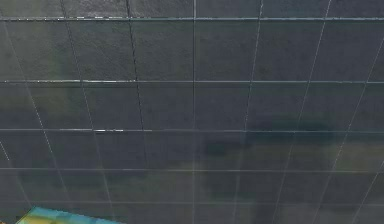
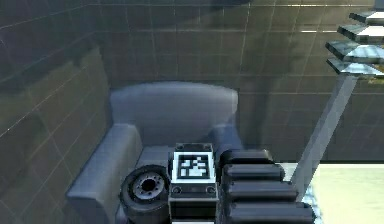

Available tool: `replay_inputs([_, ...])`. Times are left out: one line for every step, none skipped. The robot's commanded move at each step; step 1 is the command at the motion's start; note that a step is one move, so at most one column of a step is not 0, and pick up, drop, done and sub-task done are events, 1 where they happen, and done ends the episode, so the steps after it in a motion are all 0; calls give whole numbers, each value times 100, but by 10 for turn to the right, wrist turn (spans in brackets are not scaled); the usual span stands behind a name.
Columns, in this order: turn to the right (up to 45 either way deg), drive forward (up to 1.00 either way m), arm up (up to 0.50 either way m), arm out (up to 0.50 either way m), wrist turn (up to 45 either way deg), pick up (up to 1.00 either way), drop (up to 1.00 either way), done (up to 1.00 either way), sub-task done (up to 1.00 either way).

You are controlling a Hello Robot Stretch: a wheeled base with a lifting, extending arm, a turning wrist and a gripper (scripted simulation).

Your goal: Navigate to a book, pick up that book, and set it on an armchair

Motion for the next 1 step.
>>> replay_inputs([30,0,0,0,0,0,0,0,0])
